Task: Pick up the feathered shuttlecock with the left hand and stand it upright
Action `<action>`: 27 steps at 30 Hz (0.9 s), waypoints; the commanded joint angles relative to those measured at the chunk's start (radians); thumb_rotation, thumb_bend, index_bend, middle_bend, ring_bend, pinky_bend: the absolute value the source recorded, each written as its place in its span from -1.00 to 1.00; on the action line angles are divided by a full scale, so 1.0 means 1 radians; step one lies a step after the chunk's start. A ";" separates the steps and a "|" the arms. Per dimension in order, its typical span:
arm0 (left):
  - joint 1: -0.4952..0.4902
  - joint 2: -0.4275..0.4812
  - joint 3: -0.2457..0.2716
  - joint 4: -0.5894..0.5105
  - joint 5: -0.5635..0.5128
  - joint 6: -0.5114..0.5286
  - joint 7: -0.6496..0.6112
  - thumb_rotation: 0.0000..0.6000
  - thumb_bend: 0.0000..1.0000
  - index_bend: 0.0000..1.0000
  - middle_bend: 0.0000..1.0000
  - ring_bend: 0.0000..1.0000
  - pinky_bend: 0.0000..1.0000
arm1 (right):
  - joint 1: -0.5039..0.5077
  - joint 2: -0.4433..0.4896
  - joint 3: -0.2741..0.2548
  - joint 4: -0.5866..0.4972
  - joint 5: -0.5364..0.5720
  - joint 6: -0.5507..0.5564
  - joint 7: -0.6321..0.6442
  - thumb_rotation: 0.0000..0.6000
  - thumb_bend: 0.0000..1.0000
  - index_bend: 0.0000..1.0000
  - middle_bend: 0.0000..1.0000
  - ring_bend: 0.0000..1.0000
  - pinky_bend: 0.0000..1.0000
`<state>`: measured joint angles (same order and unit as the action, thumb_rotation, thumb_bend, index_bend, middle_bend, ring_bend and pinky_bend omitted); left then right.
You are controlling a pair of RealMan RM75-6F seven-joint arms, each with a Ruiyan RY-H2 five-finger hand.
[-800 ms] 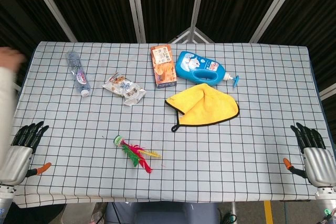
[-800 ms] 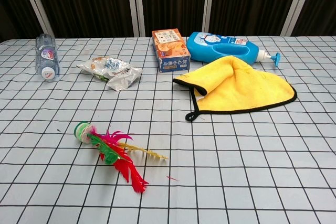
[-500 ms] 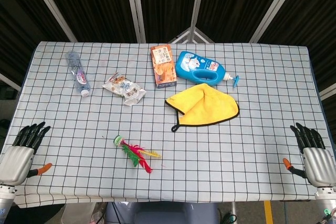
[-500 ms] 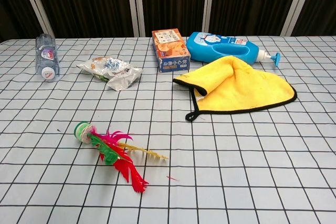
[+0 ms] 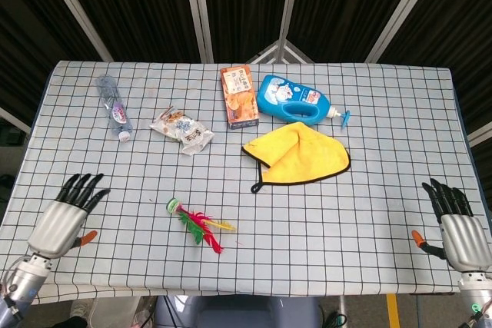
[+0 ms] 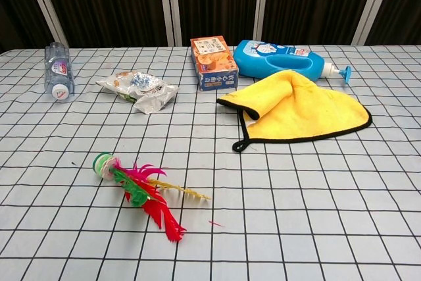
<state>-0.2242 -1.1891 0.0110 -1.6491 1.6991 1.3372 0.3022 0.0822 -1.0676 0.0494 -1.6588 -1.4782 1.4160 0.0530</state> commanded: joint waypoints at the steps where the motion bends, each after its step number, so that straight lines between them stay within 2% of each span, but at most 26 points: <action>1: -0.072 -0.069 -0.023 -0.069 -0.006 -0.109 0.107 1.00 -0.37 -0.28 -0.99 -1.00 -1.00 | 0.000 0.001 -0.001 -0.001 -0.003 0.001 0.002 1.00 -0.33 -1.00 -1.00 -1.00 -1.00; 3: -0.091 -0.100 -0.028 -0.091 -0.020 -0.147 0.150 1.00 -0.32 -0.21 -0.96 -1.00 -1.00 | 0.000 0.001 -0.002 0.000 -0.005 0.001 0.003 1.00 -0.33 -1.00 -1.00 -1.00 -1.00; 10: -0.146 -0.259 -0.032 -0.097 -0.079 -0.259 0.331 1.00 -0.28 -0.17 -0.96 -1.00 -1.00 | -0.005 0.006 -0.001 0.003 -0.003 0.009 0.021 1.00 -0.33 -1.00 -1.00 -1.00 -1.00; 19: -0.178 -0.415 -0.037 -0.047 -0.129 -0.301 0.456 1.00 -0.27 -0.12 -0.96 -1.00 -1.00 | -0.010 0.011 -0.002 0.004 -0.004 0.014 0.030 1.00 -0.33 -1.00 -1.00 -1.00 -1.00; 27: -0.199 -0.485 -0.046 -0.020 -0.169 -0.311 0.517 1.00 -0.06 -0.01 -0.94 -1.00 -1.00 | -0.014 0.016 -0.002 0.003 -0.002 0.020 0.038 1.00 -0.33 -1.00 -1.00 -1.00 -1.00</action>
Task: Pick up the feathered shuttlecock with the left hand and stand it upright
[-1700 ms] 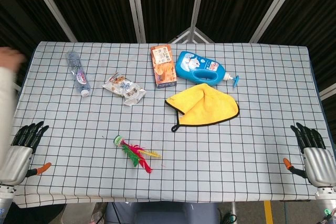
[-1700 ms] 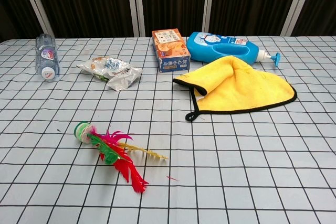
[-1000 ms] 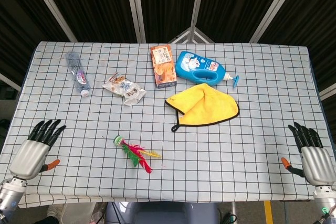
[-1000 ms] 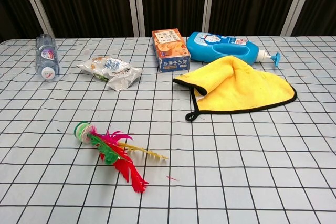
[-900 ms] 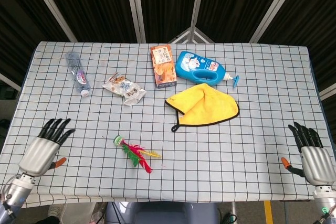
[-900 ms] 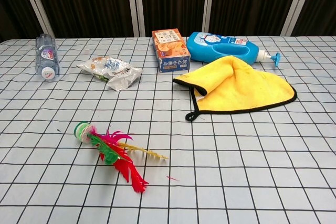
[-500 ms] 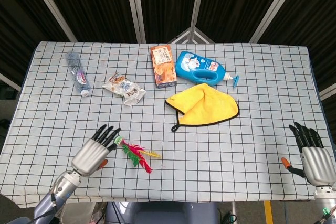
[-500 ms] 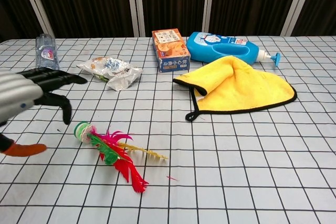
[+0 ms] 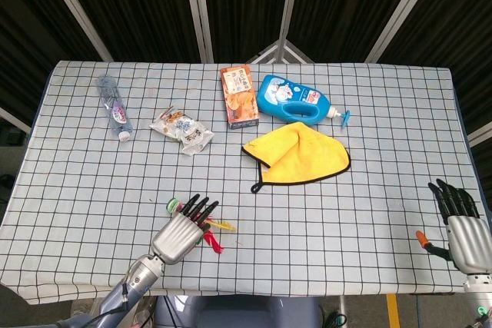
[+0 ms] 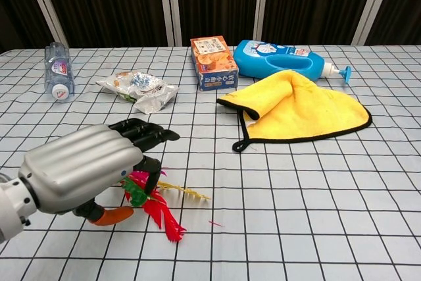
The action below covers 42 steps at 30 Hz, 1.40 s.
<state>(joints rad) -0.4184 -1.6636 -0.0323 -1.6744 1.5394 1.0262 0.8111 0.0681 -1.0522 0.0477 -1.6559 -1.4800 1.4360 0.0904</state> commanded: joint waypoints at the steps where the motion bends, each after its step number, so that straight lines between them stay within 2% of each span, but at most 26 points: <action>1: -0.007 -0.014 -0.003 0.007 -0.012 0.001 0.010 1.00 -0.04 0.00 -0.94 -1.00 -1.00 | -0.001 0.001 0.000 0.000 0.000 0.000 0.001 1.00 -0.33 -1.00 -1.00 -1.00 -1.00; 8: -0.008 -0.011 0.000 0.004 -0.031 0.019 0.009 1.00 0.05 0.03 -0.93 -1.00 -1.00 | -0.003 0.003 -0.001 -0.001 0.001 0.001 0.003 1.00 -0.33 -1.00 -1.00 -1.00 -1.00; 13: -0.011 -0.004 0.002 0.000 -0.043 0.023 0.002 1.00 0.19 0.08 -0.92 -1.00 -1.00 | -0.002 0.002 -0.002 -0.002 -0.002 0.000 -0.002 1.00 -0.33 -1.00 -1.00 -1.00 -1.00; 23: -0.019 -0.003 -0.003 -0.016 -0.056 0.048 -0.013 1.00 0.22 0.13 -0.91 -1.00 -1.00 | -0.004 0.003 0.000 -0.002 0.004 0.000 0.001 1.00 -0.33 -1.00 -1.00 -1.00 -1.00; 35: -0.016 0.124 -0.070 -0.123 -0.059 0.137 -0.097 1.00 0.22 0.14 -0.90 -1.00 -1.00 | -0.003 0.003 -0.002 -0.002 0.001 -0.001 -0.006 1.00 -0.33 -1.00 -1.00 -1.00 -1.00; 42: -0.011 0.207 -0.100 -0.146 -0.074 0.169 -0.157 1.00 0.22 0.14 -0.90 -1.00 -1.00 | -0.004 0.003 -0.002 -0.003 0.002 0.000 -0.011 1.00 -0.33 -1.00 -1.00 -1.00 -1.00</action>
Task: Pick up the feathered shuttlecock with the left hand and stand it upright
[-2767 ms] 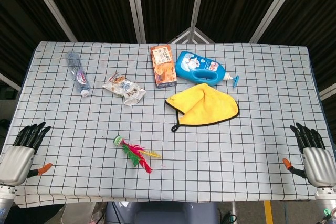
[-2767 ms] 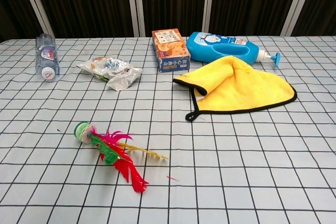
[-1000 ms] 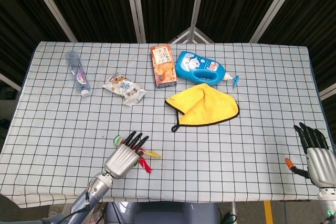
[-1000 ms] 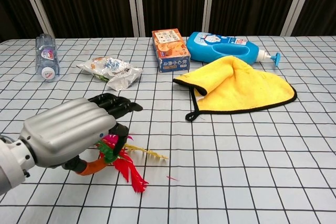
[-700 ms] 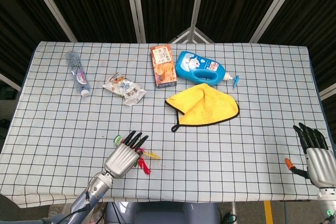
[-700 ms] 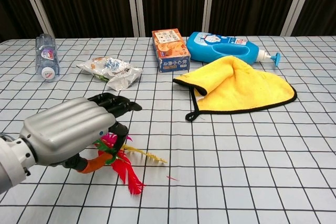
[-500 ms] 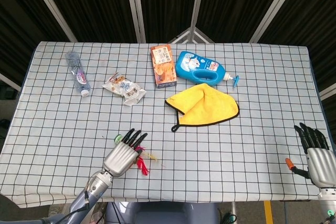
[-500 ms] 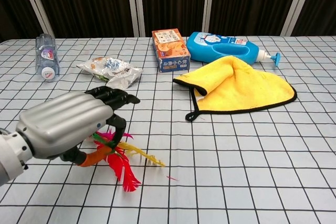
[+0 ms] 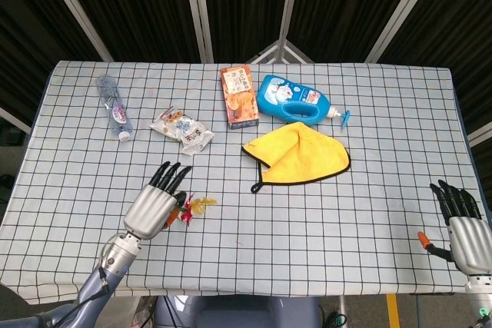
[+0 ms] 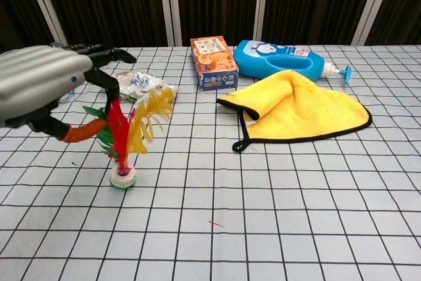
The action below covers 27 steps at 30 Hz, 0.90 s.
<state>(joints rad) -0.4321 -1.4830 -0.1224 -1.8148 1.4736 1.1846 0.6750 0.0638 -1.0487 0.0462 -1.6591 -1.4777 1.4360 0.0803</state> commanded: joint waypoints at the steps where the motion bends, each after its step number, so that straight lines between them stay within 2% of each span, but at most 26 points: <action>1: 0.004 0.034 -0.011 -0.003 -0.012 0.012 -0.028 1.00 0.22 0.14 -0.89 -1.00 -1.00 | 0.000 0.000 0.000 0.000 0.000 -0.001 -0.002 1.00 -0.33 -1.00 -1.00 -1.00 -1.00; 10: 0.007 0.060 -0.009 0.029 -0.037 0.018 -0.097 1.00 0.22 0.14 -0.89 -1.00 -1.00 | 0.001 -0.002 -0.001 -0.002 0.000 -0.002 -0.011 1.00 -0.33 -1.00 -1.00 -1.00 -1.00; 27: -0.012 0.010 0.006 0.054 -0.061 0.025 -0.081 1.00 0.22 0.13 -0.89 -1.00 -1.00 | 0.000 -0.001 0.000 -0.002 0.001 -0.003 -0.006 1.00 -0.33 -1.00 -1.00 -1.00 -1.00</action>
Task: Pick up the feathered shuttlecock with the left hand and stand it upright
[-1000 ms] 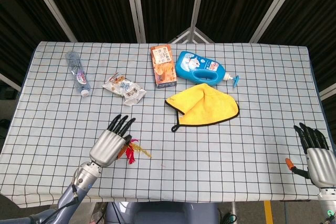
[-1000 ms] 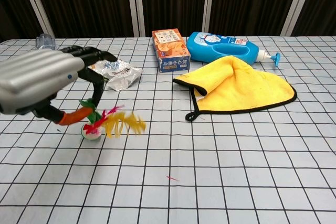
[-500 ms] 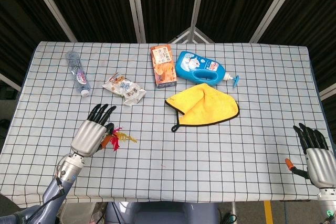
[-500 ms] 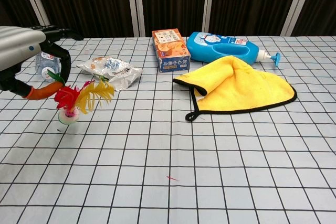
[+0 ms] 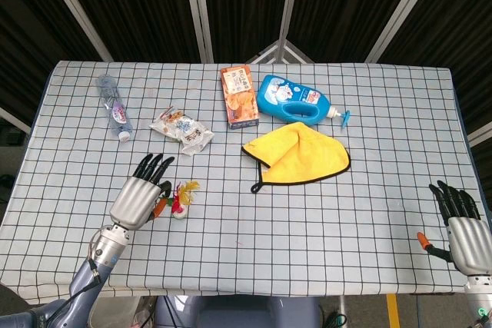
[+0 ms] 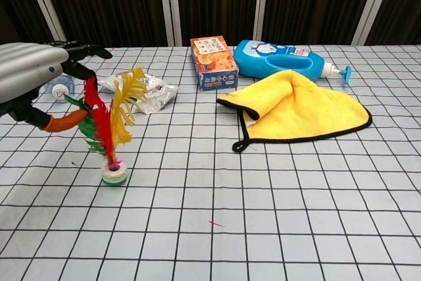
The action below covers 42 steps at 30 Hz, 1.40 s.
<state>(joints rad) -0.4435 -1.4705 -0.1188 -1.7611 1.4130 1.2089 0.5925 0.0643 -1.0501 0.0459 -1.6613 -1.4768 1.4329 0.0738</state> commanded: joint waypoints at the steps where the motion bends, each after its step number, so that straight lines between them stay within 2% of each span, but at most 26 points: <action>1: -0.001 -0.004 0.005 0.002 -0.001 0.002 0.001 1.00 0.22 0.13 -0.89 -1.00 -1.00 | 0.000 0.000 0.000 0.000 0.000 0.000 0.001 1.00 -0.33 -1.00 -1.00 -1.00 -1.00; 22: -0.002 0.000 0.012 0.004 -0.019 0.022 -0.027 1.00 0.21 0.13 -0.89 -1.00 -1.00 | 0.000 0.000 0.000 0.000 0.001 -0.002 -0.004 1.00 -0.33 -1.00 -1.00 -1.00 -1.00; 25: 0.000 0.002 0.020 0.008 -0.020 0.022 -0.033 1.00 0.14 0.09 -0.89 -1.00 -1.00 | 0.000 0.000 -0.001 0.000 0.002 -0.003 -0.004 1.00 -0.33 -1.00 -1.00 -1.00 -1.00; 28: 0.005 0.009 0.029 0.002 -0.018 0.024 -0.044 1.00 -0.15 -0.07 -0.95 -1.00 -1.00 | 0.000 0.000 0.000 0.000 0.003 -0.003 -0.003 1.00 -0.33 -1.00 -1.00 -1.00 -1.00; 30: 0.009 0.019 0.036 -0.004 -0.010 0.028 -0.055 1.00 -0.37 -0.28 -0.99 -1.00 -1.00 | 0.000 0.000 0.000 0.000 0.004 -0.004 -0.002 1.00 -0.33 -1.00 -1.00 -1.00 -1.00; 33: 0.021 0.044 0.051 -0.025 0.010 0.040 -0.081 1.00 -0.62 -0.71 -1.00 -1.00 -1.00 | 0.000 0.001 0.000 -0.001 0.003 -0.004 0.000 1.00 -0.33 -1.00 -1.00 -1.00 -1.00; 37: 0.049 0.092 0.069 -0.062 0.043 0.079 -0.145 1.00 -0.70 -0.94 -1.00 -1.00 -1.00 | 0.000 0.001 -0.001 0.000 0.003 -0.006 0.001 1.00 -0.33 -1.00 -1.00 -1.00 -1.00; 42: 0.099 0.173 0.097 -0.092 0.082 0.144 -0.217 1.00 -0.71 -0.98 -1.00 -1.00 -1.00 | -0.001 0.002 -0.001 0.000 0.001 -0.003 -0.002 1.00 -0.33 -1.00 -1.00 -1.00 -1.00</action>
<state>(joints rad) -0.3702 -1.3287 -0.0382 -1.8383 1.4742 1.3230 0.4067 0.0640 -1.0484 0.0453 -1.6616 -1.4753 1.4297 0.0725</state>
